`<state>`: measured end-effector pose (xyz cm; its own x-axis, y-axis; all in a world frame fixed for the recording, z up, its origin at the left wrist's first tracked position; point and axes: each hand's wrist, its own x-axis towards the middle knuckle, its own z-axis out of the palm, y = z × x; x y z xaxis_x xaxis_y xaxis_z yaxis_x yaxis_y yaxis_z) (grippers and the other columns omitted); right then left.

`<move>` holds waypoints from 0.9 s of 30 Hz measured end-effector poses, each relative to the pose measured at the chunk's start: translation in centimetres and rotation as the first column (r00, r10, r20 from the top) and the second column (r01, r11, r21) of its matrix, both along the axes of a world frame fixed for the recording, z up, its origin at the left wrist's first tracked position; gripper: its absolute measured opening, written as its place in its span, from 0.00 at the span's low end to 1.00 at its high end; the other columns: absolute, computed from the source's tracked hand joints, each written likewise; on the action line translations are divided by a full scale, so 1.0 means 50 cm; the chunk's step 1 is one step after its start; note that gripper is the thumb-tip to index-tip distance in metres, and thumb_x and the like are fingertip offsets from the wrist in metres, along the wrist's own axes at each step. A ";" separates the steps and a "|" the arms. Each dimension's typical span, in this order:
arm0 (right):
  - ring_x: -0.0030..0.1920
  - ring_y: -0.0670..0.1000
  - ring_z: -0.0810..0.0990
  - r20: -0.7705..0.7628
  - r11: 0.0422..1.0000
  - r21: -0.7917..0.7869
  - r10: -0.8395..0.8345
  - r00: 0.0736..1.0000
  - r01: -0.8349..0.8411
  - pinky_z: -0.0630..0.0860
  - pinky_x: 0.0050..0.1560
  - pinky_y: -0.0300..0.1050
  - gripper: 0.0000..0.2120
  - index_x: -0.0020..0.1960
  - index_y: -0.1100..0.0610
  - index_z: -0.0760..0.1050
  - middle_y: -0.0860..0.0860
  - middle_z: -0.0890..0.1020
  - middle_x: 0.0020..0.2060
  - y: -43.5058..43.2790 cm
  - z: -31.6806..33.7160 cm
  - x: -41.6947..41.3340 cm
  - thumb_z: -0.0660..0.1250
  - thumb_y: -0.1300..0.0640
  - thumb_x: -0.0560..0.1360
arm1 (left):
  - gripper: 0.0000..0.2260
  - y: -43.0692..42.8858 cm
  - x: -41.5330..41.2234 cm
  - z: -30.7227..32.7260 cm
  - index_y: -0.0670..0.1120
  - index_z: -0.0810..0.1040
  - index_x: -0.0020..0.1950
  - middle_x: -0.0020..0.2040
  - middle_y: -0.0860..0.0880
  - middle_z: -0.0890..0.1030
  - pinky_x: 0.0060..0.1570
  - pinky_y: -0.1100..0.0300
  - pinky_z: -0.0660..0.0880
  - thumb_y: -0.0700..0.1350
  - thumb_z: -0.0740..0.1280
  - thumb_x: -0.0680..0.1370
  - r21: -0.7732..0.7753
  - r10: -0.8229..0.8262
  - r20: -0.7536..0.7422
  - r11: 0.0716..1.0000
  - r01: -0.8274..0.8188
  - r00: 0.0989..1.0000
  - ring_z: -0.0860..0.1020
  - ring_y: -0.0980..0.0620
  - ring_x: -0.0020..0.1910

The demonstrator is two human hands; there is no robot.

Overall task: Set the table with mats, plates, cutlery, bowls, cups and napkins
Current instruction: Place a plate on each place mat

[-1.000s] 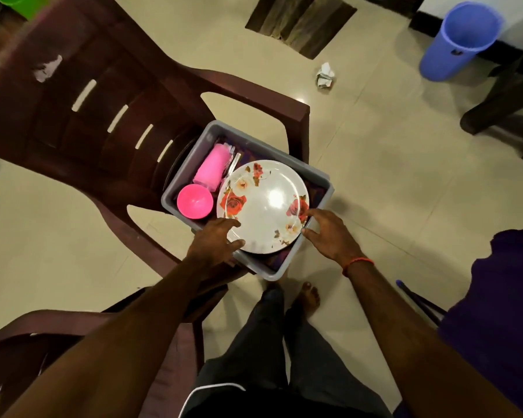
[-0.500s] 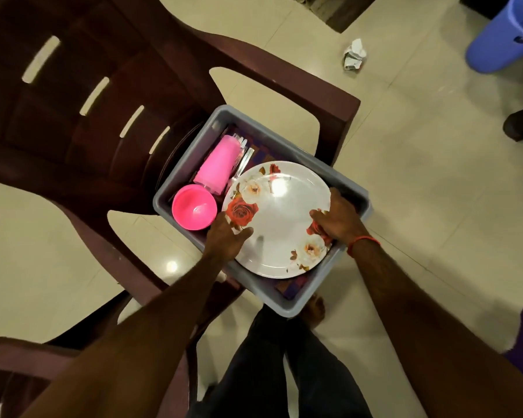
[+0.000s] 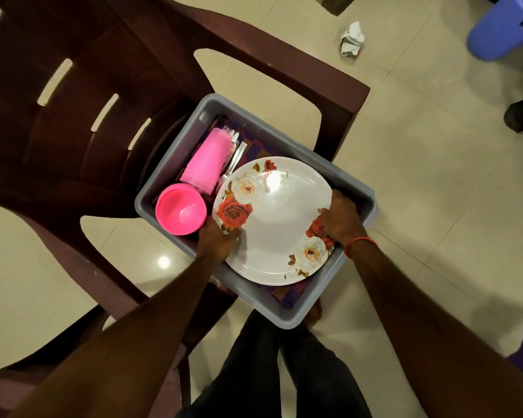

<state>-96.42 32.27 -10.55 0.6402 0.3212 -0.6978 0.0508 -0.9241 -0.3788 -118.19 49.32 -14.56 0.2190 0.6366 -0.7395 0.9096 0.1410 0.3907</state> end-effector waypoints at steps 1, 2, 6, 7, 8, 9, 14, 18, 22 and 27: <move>0.71 0.62 0.70 0.016 1.000 -0.008 0.008 1.000 -0.008 0.65 0.74 0.57 0.28 0.73 0.63 0.65 0.62 0.74 0.68 0.000 0.003 -0.002 0.71 0.64 0.75 | 0.32 0.001 0.002 -0.002 0.42 0.69 0.73 0.65 0.42 0.78 0.53 0.57 0.71 0.49 0.77 0.73 0.005 0.016 0.004 1.000 -0.016 1.000 0.76 0.47 0.58; 0.70 0.63 0.71 0.034 1.000 -0.015 0.018 0.999 -0.017 0.65 0.74 0.57 0.29 0.72 0.63 0.65 0.63 0.74 0.67 0.001 0.008 -0.006 0.71 0.65 0.75 | 0.30 0.001 0.003 -0.002 0.42 0.71 0.71 0.63 0.43 0.79 0.53 0.57 0.71 0.48 0.77 0.73 0.009 0.035 0.014 0.999 -0.035 0.999 0.76 0.49 0.56; 0.66 0.64 0.73 0.108 0.999 0.021 0.032 0.994 -0.034 0.69 0.69 0.59 0.34 0.71 0.63 0.66 0.63 0.74 0.64 -0.003 0.048 -0.018 0.77 0.64 0.69 | 0.27 -0.009 0.004 0.010 0.41 0.73 0.70 0.63 0.43 0.79 0.49 0.61 0.73 0.45 0.76 0.74 0.060 0.114 0.034 0.991 -0.116 0.993 0.77 0.49 0.55; 0.65 0.64 0.73 0.116 0.999 0.041 0.026 0.993 -0.031 0.70 0.69 0.59 0.35 0.71 0.63 0.66 0.63 0.74 0.63 -0.005 0.063 -0.020 0.77 0.64 0.68 | 0.26 -0.011 0.003 0.020 0.40 0.73 0.69 0.62 0.43 0.79 0.44 0.66 0.73 0.44 0.76 0.74 0.063 0.115 0.029 0.991 -0.117 0.993 0.78 0.51 0.51; 0.65 0.64 0.73 0.126 0.998 0.062 0.018 0.992 -0.026 0.70 0.68 0.60 0.35 0.71 0.62 0.67 0.63 0.74 0.63 -0.009 0.079 -0.022 0.78 0.64 0.68 | 0.23 -0.015 0.004 0.031 0.39 0.74 0.67 0.59 0.44 0.79 0.37 0.72 0.71 0.43 0.75 0.75 0.065 0.104 0.022 0.992 -0.105 0.994 0.77 0.54 0.46; 0.65 0.64 0.73 0.144 0.996 0.084 0.007 0.990 -0.019 0.71 0.68 0.60 0.35 0.71 0.62 0.67 0.62 0.75 0.63 -0.015 0.095 -0.022 0.77 0.64 0.68 | 0.20 -0.020 0.005 0.045 0.38 0.75 0.64 0.56 0.46 0.79 0.31 0.74 0.68 0.42 0.75 0.75 0.057 0.094 0.025 0.994 -0.096 0.995 0.76 0.56 0.42; 0.60 0.60 0.78 0.224 0.977 0.207 -0.093 0.970 0.046 0.76 0.61 0.55 0.35 0.71 0.59 0.70 0.59 0.79 0.60 -0.057 0.212 -0.029 0.77 0.65 0.67 | 0.20 -0.030 0.013 0.154 0.38 0.74 0.63 0.53 0.46 0.80 0.40 0.59 0.71 0.44 0.75 0.76 0.096 0.040 0.102 0.994 -0.050 0.994 0.77 0.47 0.49; 0.54 0.61 0.78 0.166 0.977 0.172 -0.159 0.973 0.130 0.78 0.55 0.55 0.37 0.69 0.57 0.69 0.59 0.79 0.54 -0.122 0.325 -0.034 0.79 0.63 0.63 | 0.21 -0.033 0.022 0.268 0.39 0.75 0.61 0.52 0.46 0.81 0.42 0.58 0.71 0.51 0.75 0.76 0.125 -0.048 0.125 0.992 0.033 0.991 0.79 0.46 0.48; 0.53 0.60 0.78 0.127 0.965 0.149 -0.236 0.963 0.217 0.78 0.54 0.53 0.41 0.69 0.54 0.69 0.58 0.79 0.53 -0.219 0.431 -0.053 0.77 0.56 0.56 | 0.17 -0.045 0.029 0.362 0.41 0.80 0.51 0.45 0.48 0.84 0.37 0.59 0.74 0.55 0.74 0.76 0.147 -0.203 0.170 0.973 0.179 0.964 0.82 0.47 0.44; 0.51 0.60 0.79 0.180 0.919 0.152 -0.389 0.904 0.365 0.76 0.49 0.49 0.30 0.65 0.60 0.70 0.51 0.76 0.48 -0.353 0.542 -0.099 0.74 0.64 0.65 | 0.25 -0.111 0.070 0.458 0.46 0.82 0.51 0.44 0.49 0.86 0.47 0.48 0.83 0.67 0.71 0.73 0.084 -0.394 0.226 0.919 0.386 0.891 0.84 0.50 0.42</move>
